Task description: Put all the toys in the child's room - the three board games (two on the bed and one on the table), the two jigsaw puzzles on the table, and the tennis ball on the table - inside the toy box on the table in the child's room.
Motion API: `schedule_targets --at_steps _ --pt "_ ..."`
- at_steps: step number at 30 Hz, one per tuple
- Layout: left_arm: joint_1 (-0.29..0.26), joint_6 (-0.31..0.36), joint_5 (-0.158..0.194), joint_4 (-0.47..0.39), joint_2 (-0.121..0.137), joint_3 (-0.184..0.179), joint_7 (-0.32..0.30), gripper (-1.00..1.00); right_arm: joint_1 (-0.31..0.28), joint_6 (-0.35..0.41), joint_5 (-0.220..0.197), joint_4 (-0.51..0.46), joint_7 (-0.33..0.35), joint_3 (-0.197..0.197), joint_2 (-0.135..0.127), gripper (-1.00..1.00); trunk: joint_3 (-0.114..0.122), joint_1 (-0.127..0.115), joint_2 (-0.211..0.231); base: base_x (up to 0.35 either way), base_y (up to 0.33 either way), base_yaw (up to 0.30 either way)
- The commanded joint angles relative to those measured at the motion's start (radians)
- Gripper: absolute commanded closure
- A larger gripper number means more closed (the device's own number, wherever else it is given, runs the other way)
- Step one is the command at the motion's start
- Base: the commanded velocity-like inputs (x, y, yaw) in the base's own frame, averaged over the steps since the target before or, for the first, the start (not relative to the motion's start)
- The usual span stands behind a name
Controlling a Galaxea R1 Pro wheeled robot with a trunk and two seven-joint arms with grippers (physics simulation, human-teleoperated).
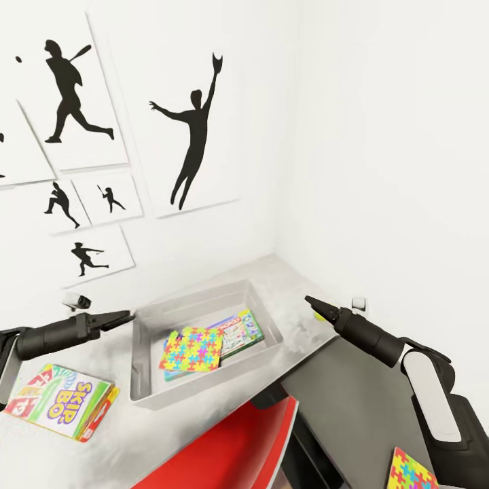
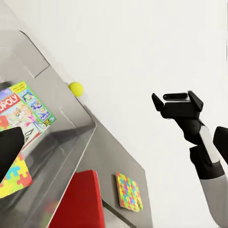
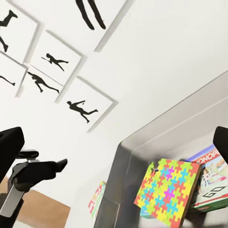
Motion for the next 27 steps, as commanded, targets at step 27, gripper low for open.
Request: schedule_targets --at_steps 27 --pt "0.297 -0.105 0.002 -0.017 0.131 0.453 -0.069 -1.00 -0.001 0.000 0.000 0.000 -0.001 0.002 0.004 -1.00 0.041 0.001 -0.002 -0.084 0.000 -0.016"
